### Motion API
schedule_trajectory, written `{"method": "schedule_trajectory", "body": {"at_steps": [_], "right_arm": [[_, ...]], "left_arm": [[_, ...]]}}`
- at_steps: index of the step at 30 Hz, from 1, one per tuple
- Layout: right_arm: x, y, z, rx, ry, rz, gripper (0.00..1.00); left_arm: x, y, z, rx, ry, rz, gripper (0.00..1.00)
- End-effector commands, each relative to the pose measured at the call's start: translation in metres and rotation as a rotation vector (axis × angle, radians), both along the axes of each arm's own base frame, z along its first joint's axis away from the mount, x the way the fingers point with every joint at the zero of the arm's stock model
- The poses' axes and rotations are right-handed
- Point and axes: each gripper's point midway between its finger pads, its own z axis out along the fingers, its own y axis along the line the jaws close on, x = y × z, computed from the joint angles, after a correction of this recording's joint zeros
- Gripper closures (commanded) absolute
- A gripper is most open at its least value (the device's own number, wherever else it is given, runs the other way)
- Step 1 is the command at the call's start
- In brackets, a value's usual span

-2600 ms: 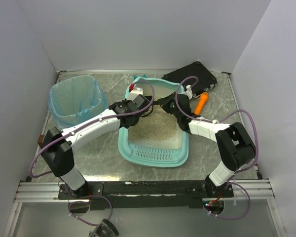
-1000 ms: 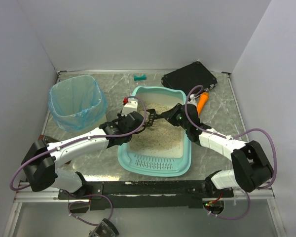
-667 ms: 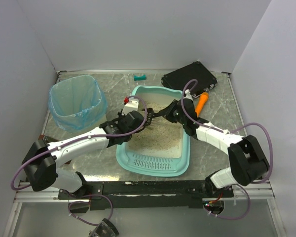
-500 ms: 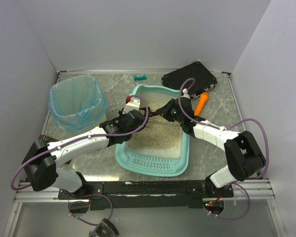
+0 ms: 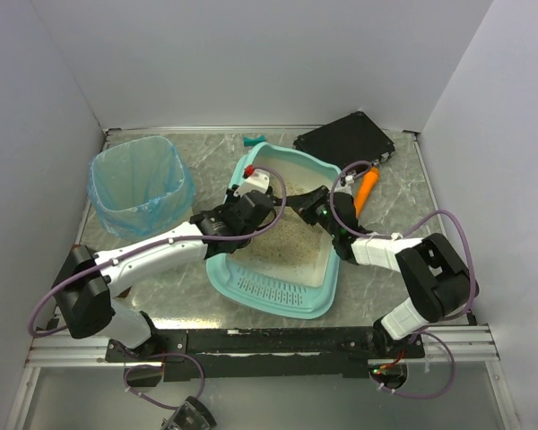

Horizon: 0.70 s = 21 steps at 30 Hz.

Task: Clean the litter box

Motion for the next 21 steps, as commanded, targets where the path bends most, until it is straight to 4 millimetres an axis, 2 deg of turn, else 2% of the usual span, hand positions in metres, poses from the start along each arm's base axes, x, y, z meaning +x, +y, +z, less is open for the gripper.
{"method": "schedule_trajectory", "body": {"at_steps": [1,5,6,8,12,17,18,20,21], "right_arm": [[-0.044,0.023,-0.032,0.137,0.141,0.09,1.0],[-0.041,0.014,-0.021,0.191,0.107,0.037,1.0],[-0.04,0.012,-0.011,0.214,0.071,0.028,1.0],[-0.042,0.007,-0.01,0.223,0.068,0.011,1.0],[-0.043,0.0,0.001,0.247,0.045,-0.015,1.0],[-0.053,0.007,-0.009,0.215,0.125,0.041,1.0],[-0.056,0.006,-0.006,0.227,0.124,0.041,1.0],[-0.061,-0.003,-0.018,0.199,0.175,0.009,1.0],[-0.061,-0.007,-0.014,0.182,0.166,-0.002,1.0]], "left_arm": [[0.008,-0.058,0.139,-0.48,-0.31,-0.054,0.99],[0.006,-0.047,0.13,-0.476,-0.299,-0.008,0.99],[0.006,-0.043,0.126,-0.469,-0.297,0.014,0.99],[0.006,-0.032,0.118,-0.444,-0.292,0.075,0.99],[0.004,-0.025,0.105,-0.431,-0.272,0.122,0.99],[0.002,-0.019,0.104,-0.438,-0.266,0.144,0.99],[0.002,-0.016,0.104,-0.429,-0.272,0.158,0.99],[0.002,-0.015,0.104,-0.436,-0.272,0.164,0.99],[0.002,-0.014,0.103,-0.443,-0.273,0.164,0.99]]}}
